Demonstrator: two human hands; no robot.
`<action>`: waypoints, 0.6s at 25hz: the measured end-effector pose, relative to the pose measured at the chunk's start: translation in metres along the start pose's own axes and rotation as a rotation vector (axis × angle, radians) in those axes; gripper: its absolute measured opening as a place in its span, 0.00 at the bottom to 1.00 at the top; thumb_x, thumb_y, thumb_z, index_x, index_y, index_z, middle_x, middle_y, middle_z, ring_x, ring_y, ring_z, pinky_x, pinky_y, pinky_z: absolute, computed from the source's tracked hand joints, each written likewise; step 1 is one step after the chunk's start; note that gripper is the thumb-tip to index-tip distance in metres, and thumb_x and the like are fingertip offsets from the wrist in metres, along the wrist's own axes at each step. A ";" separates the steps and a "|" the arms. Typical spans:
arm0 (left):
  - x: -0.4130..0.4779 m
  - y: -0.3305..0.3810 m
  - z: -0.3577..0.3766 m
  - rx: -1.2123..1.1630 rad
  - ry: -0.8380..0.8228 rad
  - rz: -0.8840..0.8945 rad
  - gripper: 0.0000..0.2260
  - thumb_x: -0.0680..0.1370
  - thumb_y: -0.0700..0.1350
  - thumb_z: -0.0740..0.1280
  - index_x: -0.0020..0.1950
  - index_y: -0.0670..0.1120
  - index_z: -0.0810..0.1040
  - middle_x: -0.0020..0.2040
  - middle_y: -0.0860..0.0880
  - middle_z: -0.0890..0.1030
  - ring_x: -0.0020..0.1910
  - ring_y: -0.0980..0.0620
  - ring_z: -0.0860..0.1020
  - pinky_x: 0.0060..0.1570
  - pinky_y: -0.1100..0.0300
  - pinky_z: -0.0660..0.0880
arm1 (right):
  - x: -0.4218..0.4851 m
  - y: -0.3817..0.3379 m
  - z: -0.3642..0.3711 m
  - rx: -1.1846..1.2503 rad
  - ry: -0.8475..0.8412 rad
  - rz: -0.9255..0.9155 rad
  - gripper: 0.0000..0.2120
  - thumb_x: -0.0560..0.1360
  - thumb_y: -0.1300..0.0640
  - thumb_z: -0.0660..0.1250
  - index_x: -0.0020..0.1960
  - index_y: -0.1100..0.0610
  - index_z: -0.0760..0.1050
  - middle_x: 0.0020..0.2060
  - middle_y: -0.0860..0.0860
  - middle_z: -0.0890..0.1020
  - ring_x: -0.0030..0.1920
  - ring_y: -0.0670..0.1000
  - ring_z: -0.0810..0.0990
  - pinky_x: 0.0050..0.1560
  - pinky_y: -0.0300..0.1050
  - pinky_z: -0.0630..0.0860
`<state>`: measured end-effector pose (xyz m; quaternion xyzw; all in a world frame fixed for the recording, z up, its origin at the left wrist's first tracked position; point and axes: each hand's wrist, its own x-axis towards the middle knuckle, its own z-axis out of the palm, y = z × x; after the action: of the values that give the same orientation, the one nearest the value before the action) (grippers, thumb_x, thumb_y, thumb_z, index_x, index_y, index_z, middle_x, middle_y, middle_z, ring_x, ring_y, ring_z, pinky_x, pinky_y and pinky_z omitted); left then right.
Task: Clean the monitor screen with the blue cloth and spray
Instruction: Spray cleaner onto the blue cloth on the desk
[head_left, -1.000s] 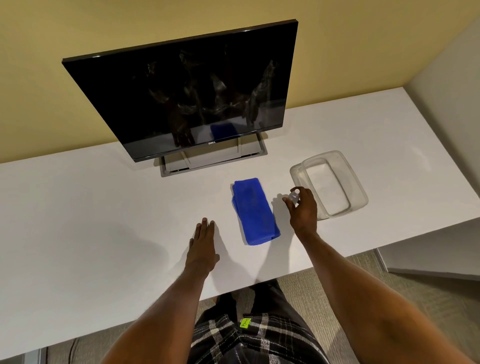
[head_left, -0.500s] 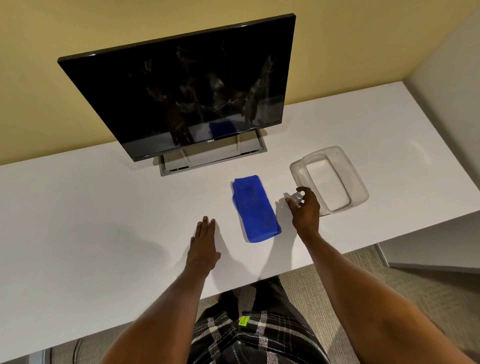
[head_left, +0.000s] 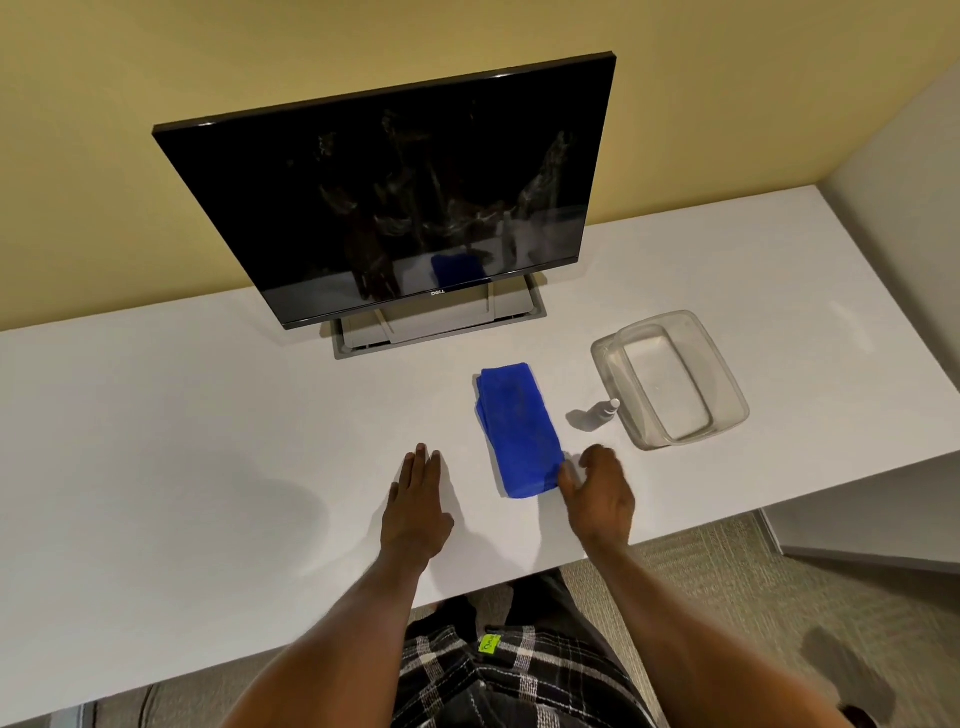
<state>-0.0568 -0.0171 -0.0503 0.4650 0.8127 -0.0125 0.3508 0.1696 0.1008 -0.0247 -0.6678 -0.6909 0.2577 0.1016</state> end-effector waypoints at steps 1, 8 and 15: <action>-0.001 0.001 0.001 0.000 0.017 -0.006 0.41 0.82 0.45 0.66 0.86 0.48 0.41 0.86 0.49 0.37 0.86 0.48 0.39 0.84 0.49 0.51 | 0.001 -0.007 0.004 -0.027 -0.062 -0.075 0.11 0.82 0.49 0.67 0.53 0.56 0.73 0.47 0.51 0.78 0.48 0.55 0.80 0.47 0.52 0.79; 0.010 -0.002 0.001 0.079 0.065 -0.006 0.37 0.84 0.51 0.63 0.86 0.48 0.44 0.86 0.48 0.40 0.86 0.47 0.41 0.84 0.44 0.43 | 0.066 -0.087 0.013 0.076 -0.178 -0.112 0.15 0.85 0.50 0.62 0.66 0.58 0.74 0.59 0.55 0.80 0.59 0.57 0.80 0.59 0.54 0.80; 0.033 -0.008 -0.014 0.043 0.099 -0.027 0.38 0.85 0.52 0.62 0.86 0.48 0.40 0.86 0.49 0.38 0.86 0.49 0.40 0.84 0.45 0.41 | 0.102 -0.104 0.029 0.008 -0.316 0.163 0.19 0.88 0.50 0.56 0.69 0.64 0.70 0.64 0.61 0.78 0.64 0.62 0.80 0.65 0.57 0.78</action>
<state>-0.0813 0.0080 -0.0613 0.4614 0.8349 -0.0118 0.2998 0.0566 0.1960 -0.0190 -0.6724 -0.6407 0.3697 -0.0268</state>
